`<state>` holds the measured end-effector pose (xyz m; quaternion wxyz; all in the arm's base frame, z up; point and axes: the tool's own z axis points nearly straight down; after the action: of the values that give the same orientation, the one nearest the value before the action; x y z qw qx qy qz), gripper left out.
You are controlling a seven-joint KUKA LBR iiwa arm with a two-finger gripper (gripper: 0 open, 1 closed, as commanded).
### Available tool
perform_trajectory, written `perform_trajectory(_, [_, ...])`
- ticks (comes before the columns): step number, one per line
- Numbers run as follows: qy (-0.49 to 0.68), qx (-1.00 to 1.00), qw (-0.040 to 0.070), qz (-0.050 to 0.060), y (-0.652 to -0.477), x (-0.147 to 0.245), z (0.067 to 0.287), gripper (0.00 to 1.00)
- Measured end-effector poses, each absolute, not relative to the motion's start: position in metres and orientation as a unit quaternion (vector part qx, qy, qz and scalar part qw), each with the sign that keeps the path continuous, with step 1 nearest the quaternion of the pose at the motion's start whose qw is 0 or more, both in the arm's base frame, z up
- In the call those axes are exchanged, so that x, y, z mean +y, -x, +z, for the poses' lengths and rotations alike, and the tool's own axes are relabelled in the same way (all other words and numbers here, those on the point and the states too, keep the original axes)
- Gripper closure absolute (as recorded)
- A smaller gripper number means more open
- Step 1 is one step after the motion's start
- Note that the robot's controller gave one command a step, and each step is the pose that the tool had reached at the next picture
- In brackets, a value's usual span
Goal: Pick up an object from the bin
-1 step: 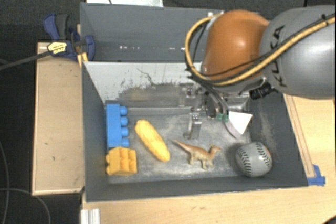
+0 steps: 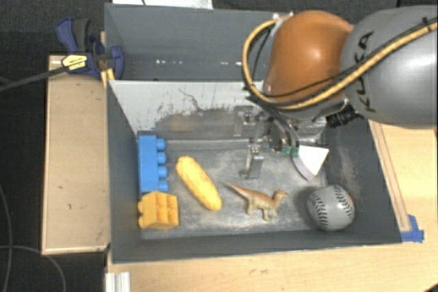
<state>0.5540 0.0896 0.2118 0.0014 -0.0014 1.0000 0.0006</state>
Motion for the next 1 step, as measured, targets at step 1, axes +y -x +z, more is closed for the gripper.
perform_trajectory(1, [0.013,1.0,0.002,0.001,-0.5458,0.0696,0.1938,0.0])
